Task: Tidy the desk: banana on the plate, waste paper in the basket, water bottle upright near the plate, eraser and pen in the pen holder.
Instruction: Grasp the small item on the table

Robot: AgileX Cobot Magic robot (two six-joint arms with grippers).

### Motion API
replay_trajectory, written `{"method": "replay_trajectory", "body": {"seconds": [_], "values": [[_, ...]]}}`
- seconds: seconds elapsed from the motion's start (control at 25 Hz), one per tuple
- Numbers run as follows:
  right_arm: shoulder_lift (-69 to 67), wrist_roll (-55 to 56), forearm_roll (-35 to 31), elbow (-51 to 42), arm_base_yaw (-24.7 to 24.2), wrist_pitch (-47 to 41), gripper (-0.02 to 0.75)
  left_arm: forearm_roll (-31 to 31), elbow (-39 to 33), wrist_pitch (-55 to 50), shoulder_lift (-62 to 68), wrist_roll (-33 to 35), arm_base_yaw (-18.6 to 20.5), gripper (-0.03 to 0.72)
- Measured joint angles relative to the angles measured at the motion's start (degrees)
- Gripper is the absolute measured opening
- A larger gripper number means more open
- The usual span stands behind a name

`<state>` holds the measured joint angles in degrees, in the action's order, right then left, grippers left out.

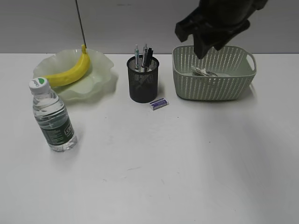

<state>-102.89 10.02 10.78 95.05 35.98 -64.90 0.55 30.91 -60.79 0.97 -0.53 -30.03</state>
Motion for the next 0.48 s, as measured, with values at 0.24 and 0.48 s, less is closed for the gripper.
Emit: {"method": "replay_trajectory", "body": {"seconds": [0.24,0.48], "values": [[16.3,-4.0,-4.4,-14.6,0.0,-1.2,0.312,0.0,0.0,0.0,0.0,0.0,0.0,0.356],[35.0,-4.4,-4.5,-32.3,0.0,-1.2,0.300,0.0,0.0,0.0,0.0,0.0,0.0,0.356]]}}
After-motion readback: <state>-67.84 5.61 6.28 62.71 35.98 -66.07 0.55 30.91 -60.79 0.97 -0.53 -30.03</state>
